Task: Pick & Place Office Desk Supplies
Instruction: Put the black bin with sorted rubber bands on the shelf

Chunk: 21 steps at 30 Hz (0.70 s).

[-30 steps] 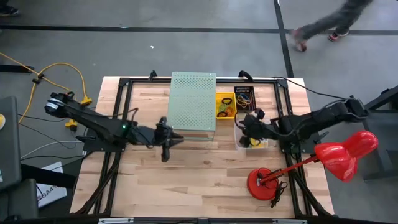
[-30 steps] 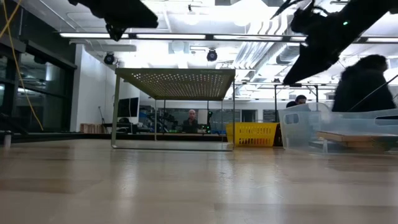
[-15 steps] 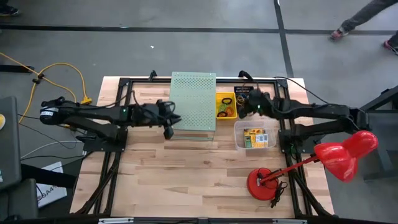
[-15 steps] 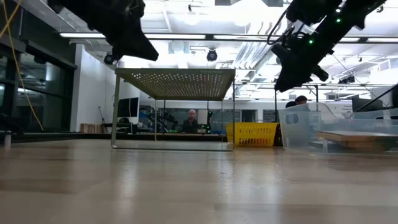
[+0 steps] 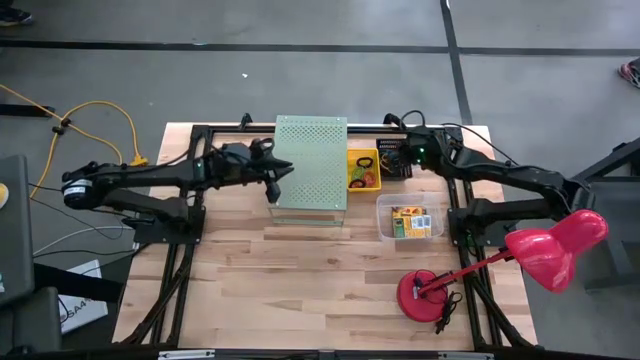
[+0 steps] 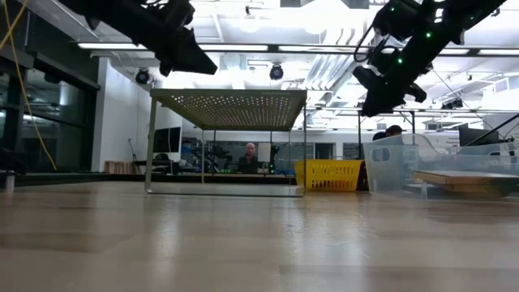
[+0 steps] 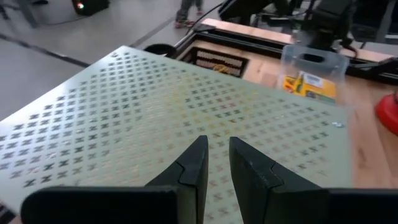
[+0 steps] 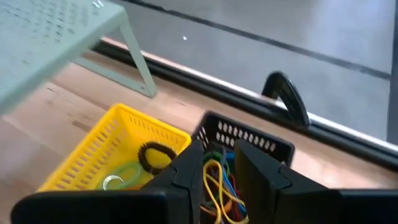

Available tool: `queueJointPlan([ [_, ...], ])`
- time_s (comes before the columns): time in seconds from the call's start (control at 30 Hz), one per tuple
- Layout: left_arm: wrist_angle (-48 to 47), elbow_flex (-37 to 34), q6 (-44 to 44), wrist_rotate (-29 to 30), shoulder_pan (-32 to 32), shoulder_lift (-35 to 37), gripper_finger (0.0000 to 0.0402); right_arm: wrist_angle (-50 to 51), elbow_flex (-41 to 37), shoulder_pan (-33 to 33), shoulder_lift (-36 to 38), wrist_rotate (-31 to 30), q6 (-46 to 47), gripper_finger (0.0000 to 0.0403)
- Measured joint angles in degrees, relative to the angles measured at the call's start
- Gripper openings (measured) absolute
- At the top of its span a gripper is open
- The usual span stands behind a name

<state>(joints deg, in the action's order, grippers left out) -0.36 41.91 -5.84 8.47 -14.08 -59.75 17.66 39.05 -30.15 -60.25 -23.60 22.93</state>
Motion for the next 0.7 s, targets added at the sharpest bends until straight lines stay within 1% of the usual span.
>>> queueJointPlan([
  [0.13,-0.16,0.00,0.00,0.02,-2.22,0.00,0.0060,-1.57,0.00,-0.01,0.00,-0.08,0.77,0.0081],
  [0.23,-1.19,0.00,-0.01,0.02,-3.51,0.00,0.0060,0.45,0.00,-0.33,0.00,-0.10,3.82,0.0081],
  [0.43,-4.85,0.00,-0.05,0.17,-3.92,-0.02,0.0060,3.13,0.00,-1.53,-0.04,-0.30,4.81,0.0087],
  [0.53,-5.31,0.00,-0.08,0.17,-3.92,-0.02,0.0060,3.14,0.00,-1.51,-0.04,-0.26,4.90,0.0106],
  [0.7,-8.04,0.00,-1.48,0.16,-3.87,1.10,0.0060,4.67,0.00,-1.51,-0.04,-0.26,6.93,0.0150],
])
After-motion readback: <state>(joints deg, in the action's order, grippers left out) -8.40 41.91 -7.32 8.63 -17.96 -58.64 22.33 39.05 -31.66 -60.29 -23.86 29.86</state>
